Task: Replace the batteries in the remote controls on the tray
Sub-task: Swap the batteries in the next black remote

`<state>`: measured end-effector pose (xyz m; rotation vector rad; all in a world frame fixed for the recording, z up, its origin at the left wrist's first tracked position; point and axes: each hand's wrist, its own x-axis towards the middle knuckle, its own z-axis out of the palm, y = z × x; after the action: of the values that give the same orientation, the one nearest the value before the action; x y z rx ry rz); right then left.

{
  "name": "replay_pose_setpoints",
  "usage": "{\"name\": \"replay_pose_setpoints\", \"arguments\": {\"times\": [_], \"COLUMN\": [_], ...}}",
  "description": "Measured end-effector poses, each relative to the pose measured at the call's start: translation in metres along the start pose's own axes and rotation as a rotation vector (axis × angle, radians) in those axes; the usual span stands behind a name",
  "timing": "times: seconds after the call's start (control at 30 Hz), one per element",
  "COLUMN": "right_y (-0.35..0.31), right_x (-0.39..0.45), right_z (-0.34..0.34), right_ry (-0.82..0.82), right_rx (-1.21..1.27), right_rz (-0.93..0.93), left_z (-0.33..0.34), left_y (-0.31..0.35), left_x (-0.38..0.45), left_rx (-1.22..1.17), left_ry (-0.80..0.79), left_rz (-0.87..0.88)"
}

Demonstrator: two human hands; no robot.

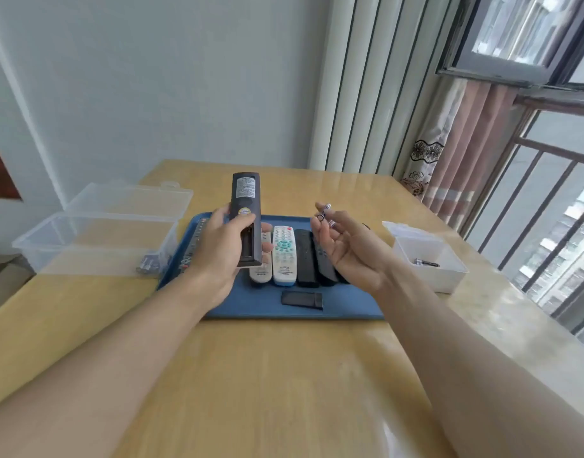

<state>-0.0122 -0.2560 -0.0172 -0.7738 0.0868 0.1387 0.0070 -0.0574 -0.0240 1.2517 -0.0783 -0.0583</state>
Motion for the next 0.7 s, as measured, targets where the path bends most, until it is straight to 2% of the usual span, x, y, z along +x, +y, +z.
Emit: {"name": "replay_pose_setpoints", "arguments": {"times": [0.1,0.23,0.4,0.7], "right_y": [0.011,0.009,0.021,0.031], "right_x": [0.006,0.000,-0.018,-0.033], "right_z": [-0.003,0.001,0.008,0.016], "right_ry": [-0.042,-0.079,0.056,0.040], "right_rx": [-0.016,-0.265,-0.851,-0.911], "right_rz": [0.075,0.067,-0.330,-0.509], "left_z": [-0.010,-0.009,-0.005,-0.007], "left_y": [-0.003,-0.005,-0.002,-0.011], "left_x": [-0.004,-0.014,-0.023,-0.023], "left_rx": [-0.069,-0.002,0.089,0.034], "left_ry": [-0.055,-0.161,-0.272,-0.374], "left_rz": [-0.053,-0.070,-0.112,-0.158]}}
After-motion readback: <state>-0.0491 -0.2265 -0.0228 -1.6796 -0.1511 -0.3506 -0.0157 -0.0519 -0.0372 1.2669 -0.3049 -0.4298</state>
